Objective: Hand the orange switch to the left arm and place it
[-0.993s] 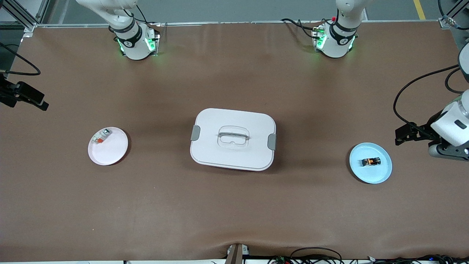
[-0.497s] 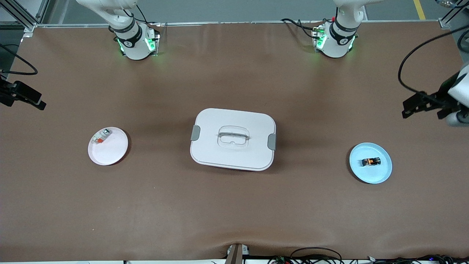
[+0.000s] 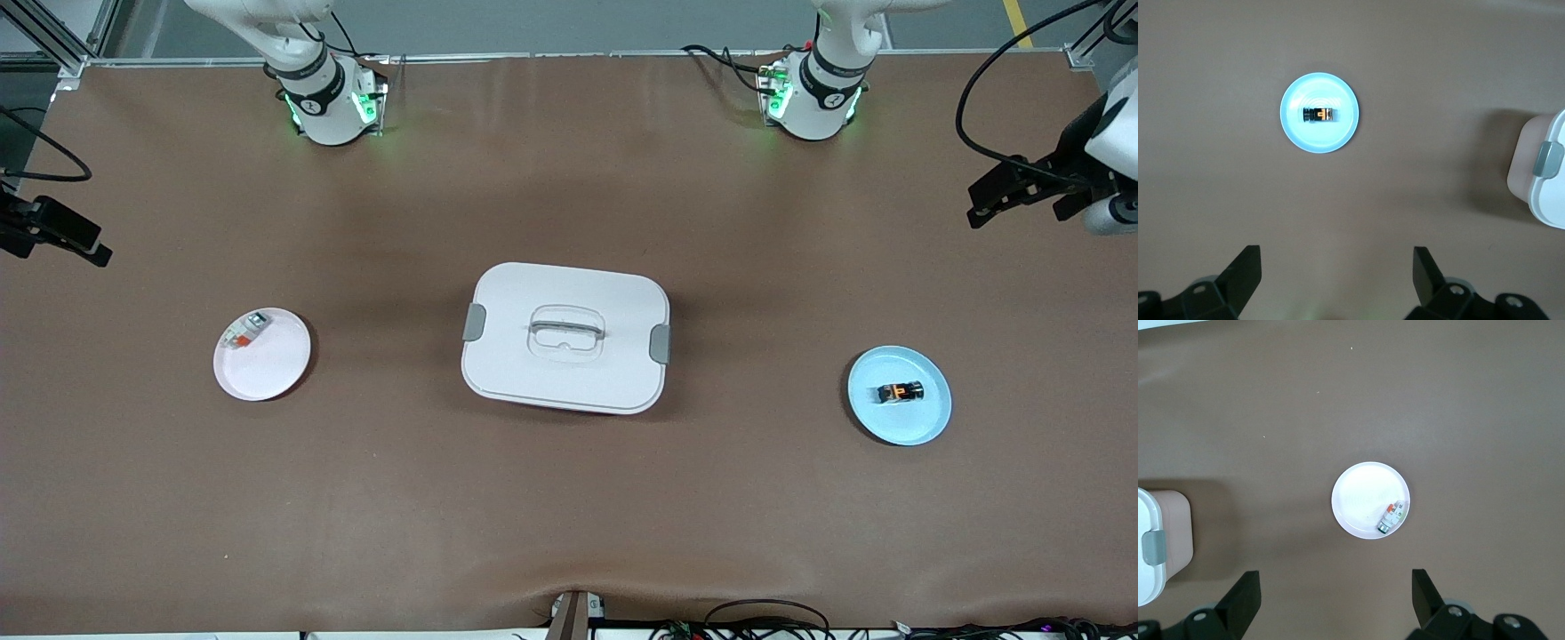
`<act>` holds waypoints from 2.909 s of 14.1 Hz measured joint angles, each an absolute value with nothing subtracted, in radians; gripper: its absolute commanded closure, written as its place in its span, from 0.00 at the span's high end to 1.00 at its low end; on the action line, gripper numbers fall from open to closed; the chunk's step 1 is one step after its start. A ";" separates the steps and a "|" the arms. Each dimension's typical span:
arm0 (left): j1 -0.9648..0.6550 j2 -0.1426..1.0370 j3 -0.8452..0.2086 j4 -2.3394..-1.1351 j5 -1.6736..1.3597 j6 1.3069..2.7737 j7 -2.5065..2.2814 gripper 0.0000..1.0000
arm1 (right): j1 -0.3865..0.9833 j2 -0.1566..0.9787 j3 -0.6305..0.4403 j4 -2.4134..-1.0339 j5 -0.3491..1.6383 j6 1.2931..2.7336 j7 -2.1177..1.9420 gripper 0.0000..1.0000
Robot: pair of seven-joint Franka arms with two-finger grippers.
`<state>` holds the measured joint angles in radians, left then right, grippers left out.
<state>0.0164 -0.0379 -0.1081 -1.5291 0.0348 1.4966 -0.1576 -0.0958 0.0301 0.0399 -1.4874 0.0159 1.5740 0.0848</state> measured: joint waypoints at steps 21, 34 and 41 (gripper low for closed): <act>0.013 -0.092 -0.099 -1.594 0.011 1.497 -0.134 1.00 | -0.096 0.030 0.040 -1.487 0.014 1.546 0.082 1.00; 0.013 -0.082 -0.098 -1.594 0.011 1.498 -0.110 1.00 | -0.096 0.031 0.040 -1.487 0.014 1.546 0.079 1.00; 0.008 -0.082 -0.099 -1.593 -0.014 1.497 -0.164 1.00 | -0.096 0.031 0.040 -1.487 0.013 1.546 0.078 1.00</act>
